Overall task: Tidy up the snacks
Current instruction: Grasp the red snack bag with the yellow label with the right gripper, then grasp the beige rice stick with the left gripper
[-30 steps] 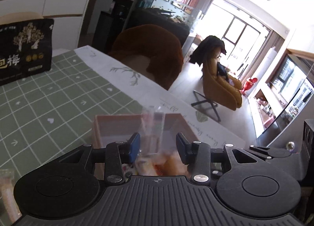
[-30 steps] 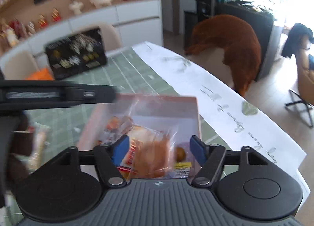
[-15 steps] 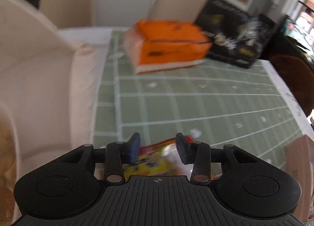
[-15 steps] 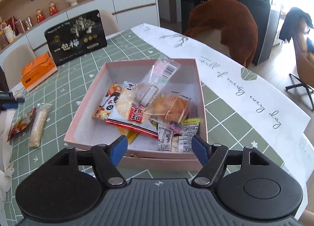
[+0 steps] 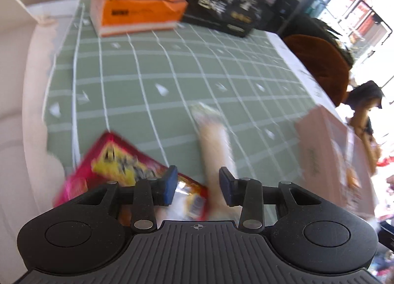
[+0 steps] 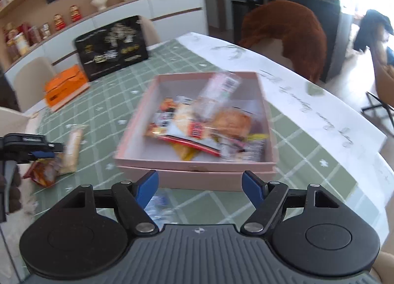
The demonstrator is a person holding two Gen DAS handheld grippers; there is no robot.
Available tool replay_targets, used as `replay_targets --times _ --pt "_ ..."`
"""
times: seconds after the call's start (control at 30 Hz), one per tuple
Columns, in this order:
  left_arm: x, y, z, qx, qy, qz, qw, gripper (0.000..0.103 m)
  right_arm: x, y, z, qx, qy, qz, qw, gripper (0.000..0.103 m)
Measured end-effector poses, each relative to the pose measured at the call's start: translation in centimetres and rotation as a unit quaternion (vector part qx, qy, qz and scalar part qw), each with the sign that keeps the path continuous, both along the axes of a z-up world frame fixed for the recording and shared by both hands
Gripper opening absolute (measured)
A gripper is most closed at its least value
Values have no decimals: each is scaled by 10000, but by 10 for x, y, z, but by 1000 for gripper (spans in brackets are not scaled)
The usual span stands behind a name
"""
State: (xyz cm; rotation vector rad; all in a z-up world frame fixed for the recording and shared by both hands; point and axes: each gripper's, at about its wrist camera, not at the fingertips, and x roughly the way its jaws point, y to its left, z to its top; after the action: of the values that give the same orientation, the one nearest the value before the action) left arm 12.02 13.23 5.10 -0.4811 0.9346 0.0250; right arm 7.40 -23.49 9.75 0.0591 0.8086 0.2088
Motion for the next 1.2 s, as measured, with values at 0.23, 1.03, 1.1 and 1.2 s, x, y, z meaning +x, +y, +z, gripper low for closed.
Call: replay_targets --times 0.23,1.03,1.1,1.2 --pt "-79 -48 11 641 -218 -275 9973 41 23 85 12 199 -71 942 9953 75" --pt "-127 -36 -8 570 76 -758 9955 39 71 336 -79 -841 713 4096 9056 92" --pt "-127 -36 -8 591 84 -782 9951 39 71 326 -73 -772 758 3927 9133 66" --pt "-127 -37 -6 554 86 -803 9952 37 75 306 -65 -653 1040 3709 9205 52"
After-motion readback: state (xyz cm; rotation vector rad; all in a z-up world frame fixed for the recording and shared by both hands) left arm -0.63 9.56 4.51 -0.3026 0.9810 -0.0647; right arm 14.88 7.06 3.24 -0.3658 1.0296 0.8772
